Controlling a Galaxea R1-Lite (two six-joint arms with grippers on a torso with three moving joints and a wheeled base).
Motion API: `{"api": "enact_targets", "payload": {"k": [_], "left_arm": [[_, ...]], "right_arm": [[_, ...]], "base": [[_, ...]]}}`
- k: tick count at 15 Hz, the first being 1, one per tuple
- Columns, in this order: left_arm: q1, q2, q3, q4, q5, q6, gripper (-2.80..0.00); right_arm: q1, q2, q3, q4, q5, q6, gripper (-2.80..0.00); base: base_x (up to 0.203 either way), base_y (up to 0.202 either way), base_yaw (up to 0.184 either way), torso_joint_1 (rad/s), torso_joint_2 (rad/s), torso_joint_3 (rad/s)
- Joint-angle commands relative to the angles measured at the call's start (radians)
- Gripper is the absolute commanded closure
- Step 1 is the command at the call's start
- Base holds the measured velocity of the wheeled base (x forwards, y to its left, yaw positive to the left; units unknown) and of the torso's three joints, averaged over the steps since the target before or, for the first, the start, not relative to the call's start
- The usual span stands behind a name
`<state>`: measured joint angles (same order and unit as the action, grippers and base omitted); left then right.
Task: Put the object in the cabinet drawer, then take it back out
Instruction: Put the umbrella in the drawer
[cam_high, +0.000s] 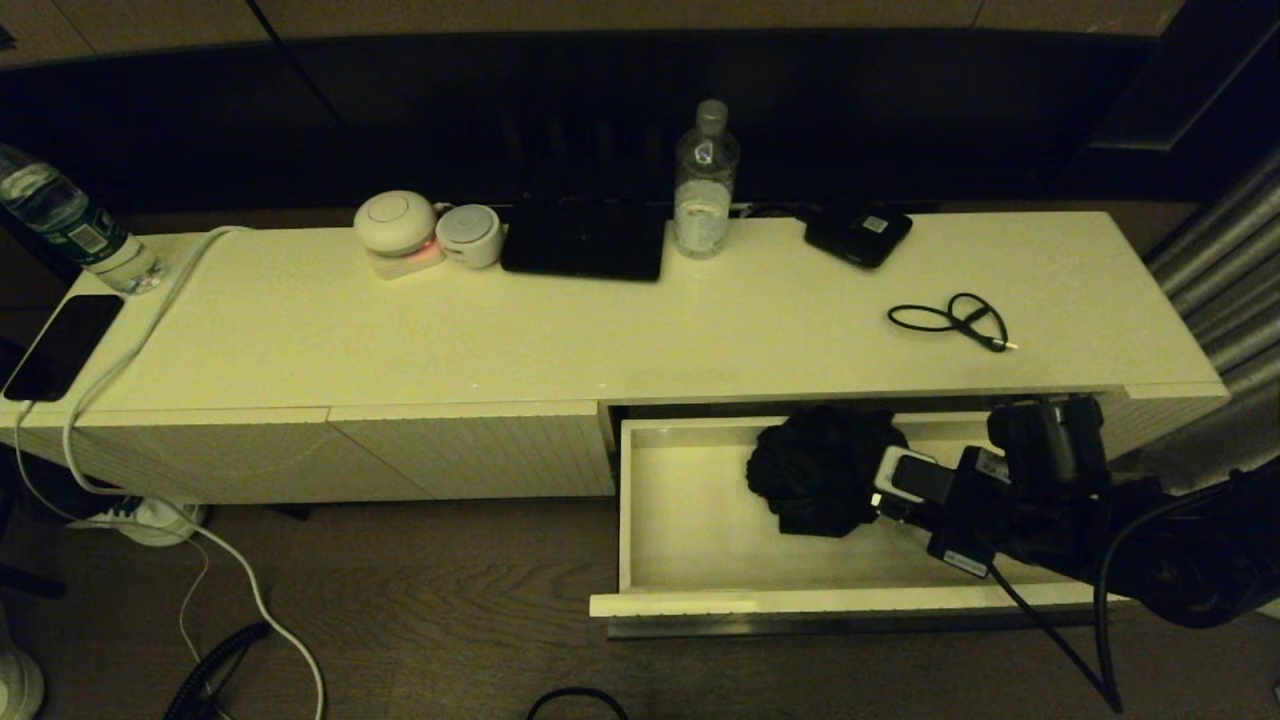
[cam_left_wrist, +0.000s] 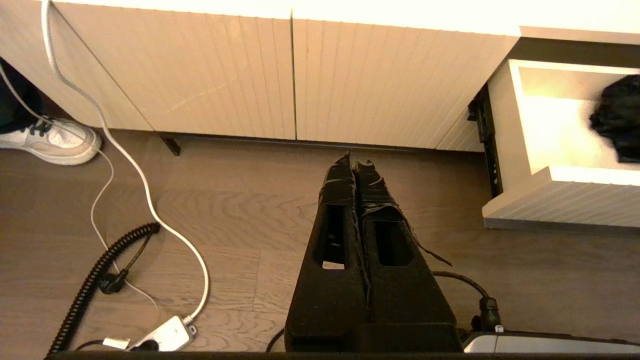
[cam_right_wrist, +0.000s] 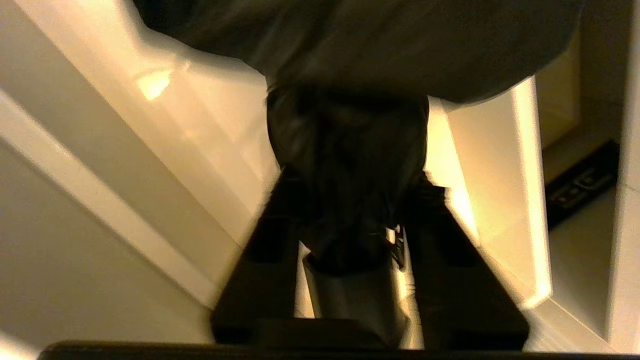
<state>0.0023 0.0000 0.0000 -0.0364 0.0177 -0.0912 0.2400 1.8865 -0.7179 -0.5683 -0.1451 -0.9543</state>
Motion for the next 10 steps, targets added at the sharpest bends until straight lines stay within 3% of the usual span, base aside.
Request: {"api": "enact_targets", "payload": {"k": [1,5,10], "left_arm": [[0.001,-0.002,0.0,0.0,0.001,-0.001,0.0],[0.001,-0.002,0.001,0.0,0.001,-0.001,0.0],[0.001,-0.002,0.0,0.0,0.001,-0.001,0.0]], "right_arm": [[0.004,0.084,-0.008,-0.048,0.001,-0.007,-2.8],[0.015,0.115,-0.006,-0.134,0.0,-0.008,-2.8],[0.012,-0.148,0.022,-0.122,-0.013,-0.011,-2.8]], "base": [[0.0,0.0,0.0,0.0,0.0,0.0],[0.0,0.0,0.0,0.0,0.0,0.0],[0.0,0.0,0.0,0.0,0.0,0.0]]}}
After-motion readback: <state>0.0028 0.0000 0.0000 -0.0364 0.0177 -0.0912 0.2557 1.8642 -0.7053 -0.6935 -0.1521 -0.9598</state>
